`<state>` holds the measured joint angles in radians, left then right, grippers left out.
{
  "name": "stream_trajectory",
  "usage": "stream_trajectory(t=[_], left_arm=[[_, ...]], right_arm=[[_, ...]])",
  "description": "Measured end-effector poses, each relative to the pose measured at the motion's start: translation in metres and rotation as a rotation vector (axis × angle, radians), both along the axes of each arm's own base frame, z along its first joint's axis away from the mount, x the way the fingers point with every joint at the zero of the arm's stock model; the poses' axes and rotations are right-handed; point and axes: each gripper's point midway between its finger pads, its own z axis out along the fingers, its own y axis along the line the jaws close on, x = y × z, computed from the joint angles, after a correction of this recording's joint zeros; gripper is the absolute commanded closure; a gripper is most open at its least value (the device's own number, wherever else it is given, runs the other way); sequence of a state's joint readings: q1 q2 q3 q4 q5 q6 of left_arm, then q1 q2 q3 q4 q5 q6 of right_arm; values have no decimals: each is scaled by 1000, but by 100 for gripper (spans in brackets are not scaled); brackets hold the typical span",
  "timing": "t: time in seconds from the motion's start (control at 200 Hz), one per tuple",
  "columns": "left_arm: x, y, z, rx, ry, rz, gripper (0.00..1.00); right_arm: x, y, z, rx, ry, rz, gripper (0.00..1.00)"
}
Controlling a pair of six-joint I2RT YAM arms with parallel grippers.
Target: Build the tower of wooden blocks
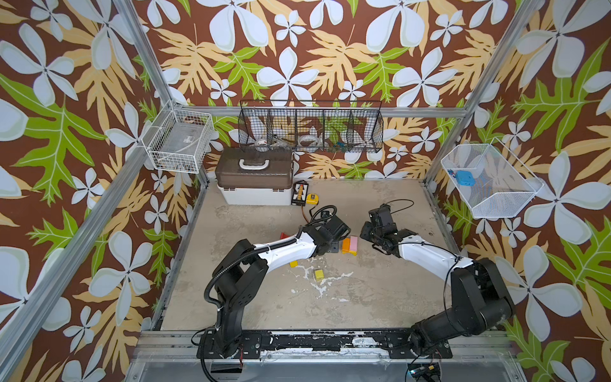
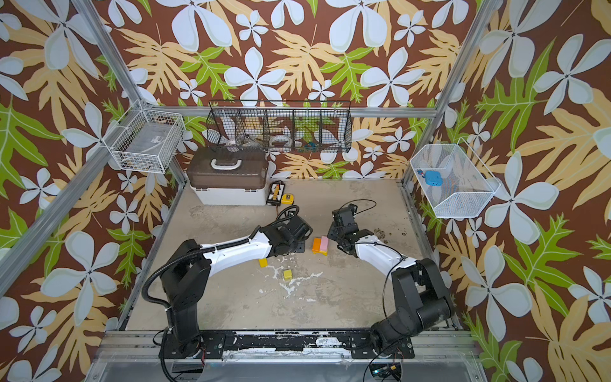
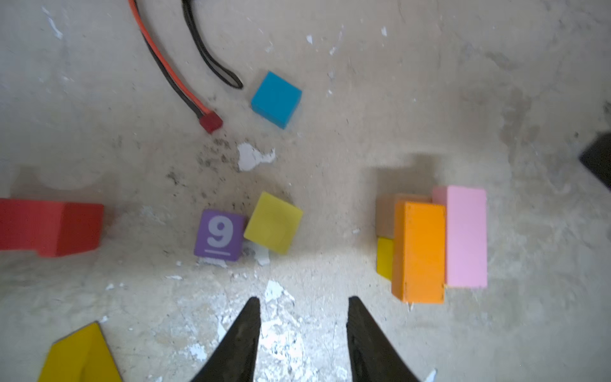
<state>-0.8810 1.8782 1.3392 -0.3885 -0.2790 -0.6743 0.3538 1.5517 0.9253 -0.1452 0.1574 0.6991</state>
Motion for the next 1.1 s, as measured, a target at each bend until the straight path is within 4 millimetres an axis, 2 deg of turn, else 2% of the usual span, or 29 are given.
stream_trajectory(t=[0.125, 0.415, 0.886, 1.101], left_arm=[[-15, -9, -9, -40, 16, -64, 56], [-25, -34, -21, -72, 27, -145, 57], [-12, -51, -38, -62, 37, -146, 57], [-9, -54, -39, -54, 35, -141, 57]], right_arm=[[8, 4, -7, -23, 27, 23, 57], [11, 15, -29, -25, 98, 84, 60], [7, 24, -39, -9, 132, 124, 62], [5, 26, -42, -11, 140, 130, 63]])
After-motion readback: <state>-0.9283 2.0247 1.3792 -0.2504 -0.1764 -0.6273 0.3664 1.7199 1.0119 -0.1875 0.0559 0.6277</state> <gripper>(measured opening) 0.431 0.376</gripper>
